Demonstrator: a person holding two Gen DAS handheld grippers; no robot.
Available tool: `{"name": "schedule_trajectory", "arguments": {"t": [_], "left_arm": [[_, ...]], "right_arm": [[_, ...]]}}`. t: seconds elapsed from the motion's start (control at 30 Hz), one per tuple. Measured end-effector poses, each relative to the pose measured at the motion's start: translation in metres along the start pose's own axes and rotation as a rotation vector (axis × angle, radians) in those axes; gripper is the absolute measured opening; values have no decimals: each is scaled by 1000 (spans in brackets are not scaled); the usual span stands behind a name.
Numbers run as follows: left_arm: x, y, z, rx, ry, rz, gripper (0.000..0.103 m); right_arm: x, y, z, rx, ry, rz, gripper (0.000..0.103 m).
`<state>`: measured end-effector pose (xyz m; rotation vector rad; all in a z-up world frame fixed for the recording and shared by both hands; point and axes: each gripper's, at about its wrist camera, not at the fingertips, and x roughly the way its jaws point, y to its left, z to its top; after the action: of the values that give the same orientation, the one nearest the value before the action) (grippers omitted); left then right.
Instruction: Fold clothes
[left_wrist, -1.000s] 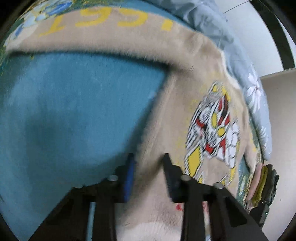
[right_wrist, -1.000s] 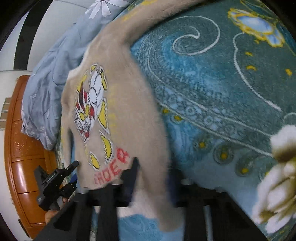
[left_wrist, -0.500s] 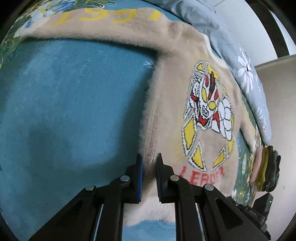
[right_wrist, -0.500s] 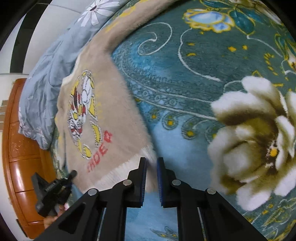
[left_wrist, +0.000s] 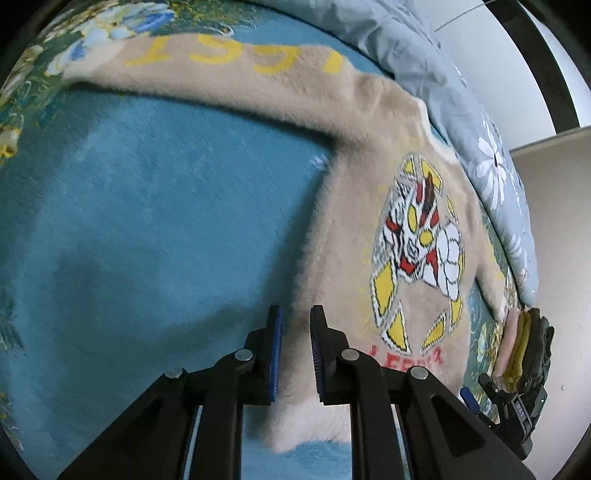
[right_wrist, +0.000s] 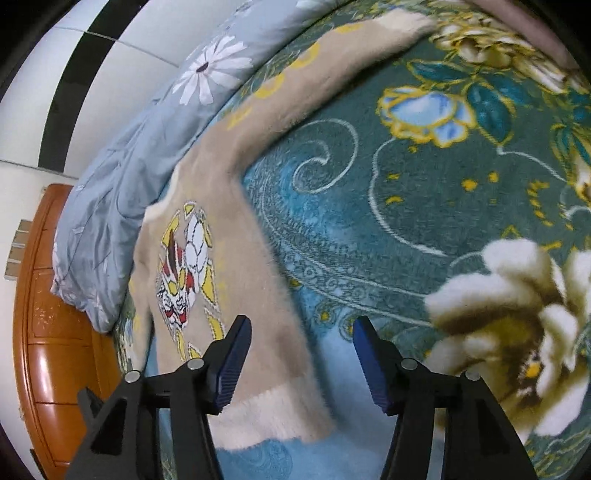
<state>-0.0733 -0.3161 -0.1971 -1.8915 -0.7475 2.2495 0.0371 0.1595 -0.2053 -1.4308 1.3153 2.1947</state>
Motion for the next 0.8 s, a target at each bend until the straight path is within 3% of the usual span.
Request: {"name": "schedule_trajectory", "arguments": {"t": [0.2, 0.33, 0.4, 0.6, 0.67, 0.8], "left_arm": [[-17, 27, 23, -72, -65, 29, 16], [-27, 50, 56, -155, -143, 44, 30], [-32, 65, 79, -215, -197, 34, 32], [-38, 125, 142, -495, -351, 21, 44], [-33, 147, 154, -617, -370, 40, 44], [-27, 172, 157, -747, -400, 19, 37]], "right_arm": [[10, 19, 7, -98, -22, 13, 61], [11, 32, 16, -164, -89, -9, 61], [12, 37, 23, -176, -113, -15, 61], [17, 50, 38, -181, -142, -5, 61], [20, 50, 41, -153, -137, 8, 61], [26, 53, 45, -128, -121, 13, 61]]}}
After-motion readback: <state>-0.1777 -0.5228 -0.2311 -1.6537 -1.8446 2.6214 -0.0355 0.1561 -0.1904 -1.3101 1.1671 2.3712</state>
